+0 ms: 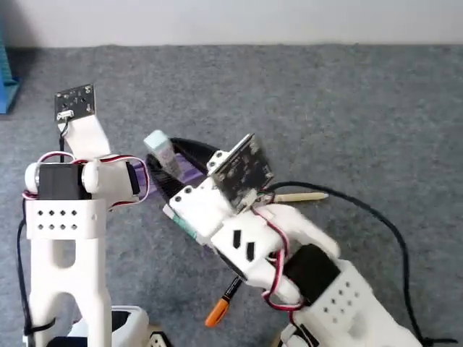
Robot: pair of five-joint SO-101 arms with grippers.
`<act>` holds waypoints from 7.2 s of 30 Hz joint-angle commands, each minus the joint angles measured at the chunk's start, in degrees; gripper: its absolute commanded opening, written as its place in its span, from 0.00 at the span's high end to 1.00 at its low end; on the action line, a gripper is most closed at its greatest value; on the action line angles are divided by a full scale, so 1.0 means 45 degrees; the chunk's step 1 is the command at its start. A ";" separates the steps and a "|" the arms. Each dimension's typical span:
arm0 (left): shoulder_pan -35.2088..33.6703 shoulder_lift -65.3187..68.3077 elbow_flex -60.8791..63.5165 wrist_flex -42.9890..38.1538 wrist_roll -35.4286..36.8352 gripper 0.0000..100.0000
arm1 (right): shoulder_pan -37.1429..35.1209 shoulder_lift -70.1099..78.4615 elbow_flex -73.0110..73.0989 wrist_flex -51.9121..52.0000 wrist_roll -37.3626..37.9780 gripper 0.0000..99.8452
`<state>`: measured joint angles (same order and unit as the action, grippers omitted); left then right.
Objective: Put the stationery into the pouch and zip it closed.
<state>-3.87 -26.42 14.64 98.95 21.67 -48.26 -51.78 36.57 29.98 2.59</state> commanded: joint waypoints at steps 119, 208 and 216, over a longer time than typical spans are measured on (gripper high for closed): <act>-0.0117 0.0762 0.0127 0.0313 0.0781 0.99 | 0.6593 1.6947 -0.7951 0.9641 0.5665 0.83; -0.0039 0.0781 0.0127 0.0313 0.0781 0.99 | 0.1416 0.0166 -0.7971 0.9250 -0.0781 0.99; -0.0098 0.0781 0.0127 0.0313 0.0781 0.99 | -0.0186 0.0987 -0.7639 0.3565 0.0117 0.99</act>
<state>-3.78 -26.07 14.64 99.12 24.57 -47.82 -49.58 2.29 55.03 0.13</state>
